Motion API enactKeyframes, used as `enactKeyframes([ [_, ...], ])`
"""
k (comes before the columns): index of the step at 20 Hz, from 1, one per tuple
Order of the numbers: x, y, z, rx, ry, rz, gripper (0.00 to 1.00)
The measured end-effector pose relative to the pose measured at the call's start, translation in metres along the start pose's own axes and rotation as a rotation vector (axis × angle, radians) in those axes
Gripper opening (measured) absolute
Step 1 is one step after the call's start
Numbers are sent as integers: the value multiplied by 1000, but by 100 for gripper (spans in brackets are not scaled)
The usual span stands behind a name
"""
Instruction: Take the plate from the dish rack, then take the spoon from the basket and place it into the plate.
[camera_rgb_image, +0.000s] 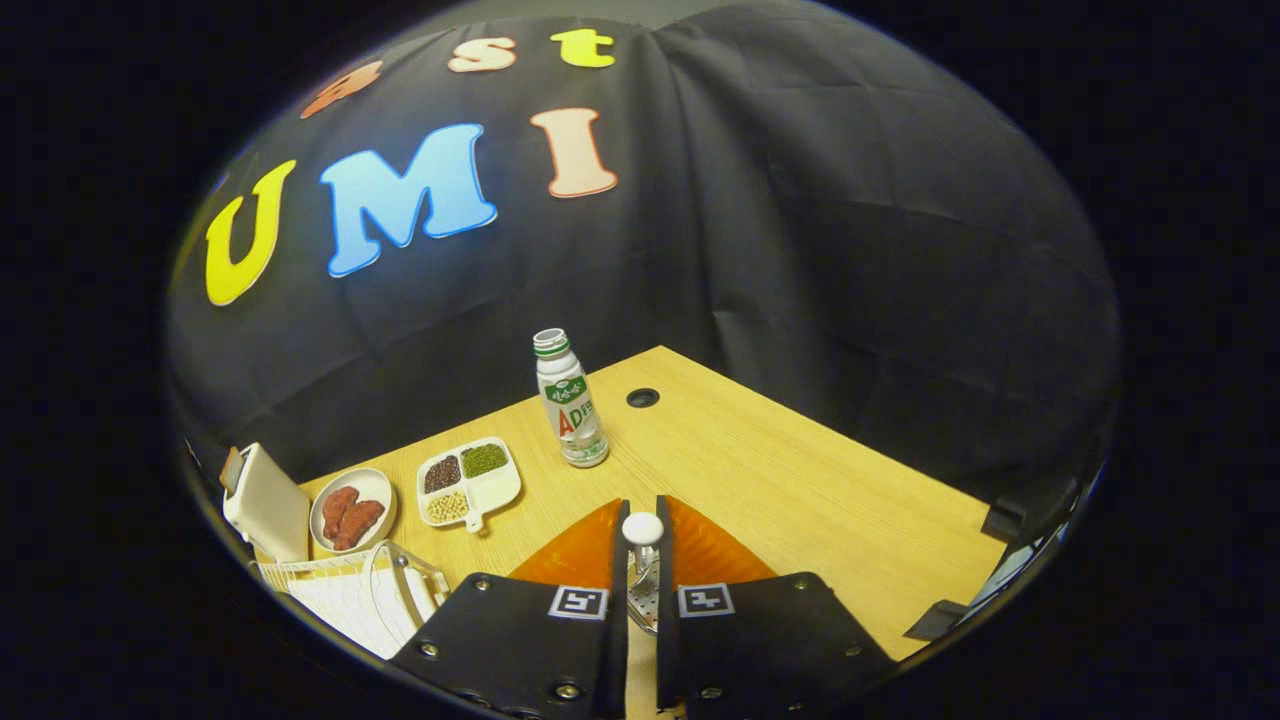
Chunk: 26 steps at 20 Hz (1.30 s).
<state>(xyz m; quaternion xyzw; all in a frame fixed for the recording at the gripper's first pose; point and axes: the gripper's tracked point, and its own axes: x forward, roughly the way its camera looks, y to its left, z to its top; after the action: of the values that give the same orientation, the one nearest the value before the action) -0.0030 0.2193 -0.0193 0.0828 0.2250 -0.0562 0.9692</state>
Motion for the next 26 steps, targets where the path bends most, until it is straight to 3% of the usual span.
enactKeyframes([
  [6,-27,12,23,-194,-72,-3,11],
  [12,-88,38,58,-322,-198,18,11],
  [16,-143,76,45,-357,-218,115,11],
  [26,-254,159,-52,-442,-123,418,11],
])
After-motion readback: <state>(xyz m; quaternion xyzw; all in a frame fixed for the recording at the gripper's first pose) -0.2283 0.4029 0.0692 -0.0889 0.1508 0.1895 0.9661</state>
